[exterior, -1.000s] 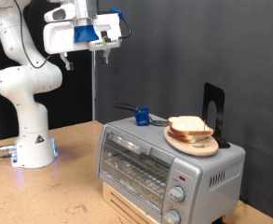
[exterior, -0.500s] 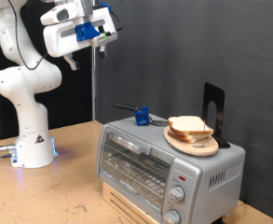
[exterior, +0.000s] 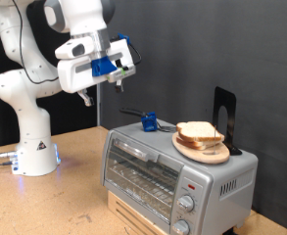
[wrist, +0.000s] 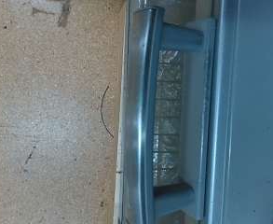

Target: Make a piece of toast with the oven

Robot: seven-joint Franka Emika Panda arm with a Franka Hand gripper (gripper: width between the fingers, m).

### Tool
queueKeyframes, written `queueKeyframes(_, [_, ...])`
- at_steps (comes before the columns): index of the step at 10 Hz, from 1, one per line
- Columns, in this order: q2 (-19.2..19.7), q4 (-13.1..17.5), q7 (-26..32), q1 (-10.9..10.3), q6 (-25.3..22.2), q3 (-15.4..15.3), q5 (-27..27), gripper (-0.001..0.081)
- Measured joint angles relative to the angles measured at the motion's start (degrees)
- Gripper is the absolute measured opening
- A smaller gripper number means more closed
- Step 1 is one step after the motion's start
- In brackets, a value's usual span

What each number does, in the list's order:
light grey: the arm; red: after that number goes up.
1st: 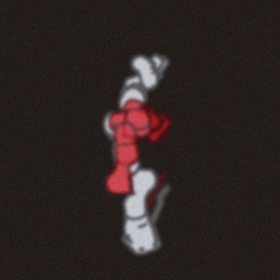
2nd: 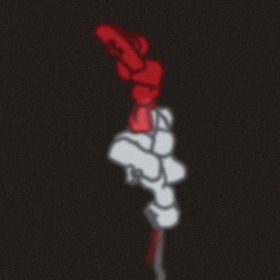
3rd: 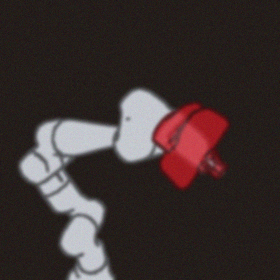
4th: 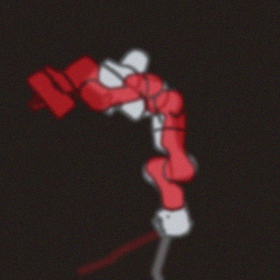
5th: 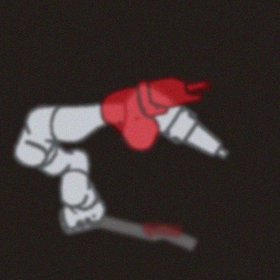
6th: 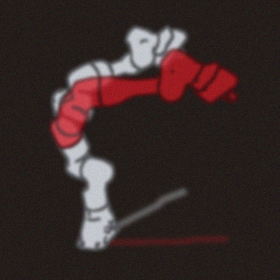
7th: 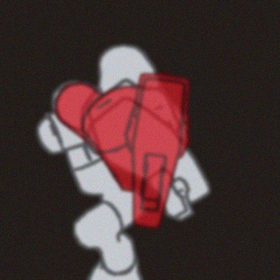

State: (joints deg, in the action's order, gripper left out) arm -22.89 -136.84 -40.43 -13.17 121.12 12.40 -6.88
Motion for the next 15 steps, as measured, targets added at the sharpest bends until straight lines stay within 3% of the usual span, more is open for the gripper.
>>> queueKeyframes(3, [0.1, 0.0, 3.7, -0.2, -0.7, 0.4, -1.3, 0.0808])
queueKeyframes(5, [1.3, -0.5, 6.6, -0.6, 1.8, 0.9, -5.1, 0.0808])
queueKeyframes(7, [3.4, -2.3, 6.6, -0.6, 5.7, 0.2, -5.7, 0.0808])
queueKeyframes(13, [4.8, -4.4, 3.2, -0.4, 4.8, -2.4, -3.3, 0.0808])
queueKeyframes(15, [4.9, -5.4, 3.1, -0.4, 8.6, -2.3, -3.9, 0.0808])
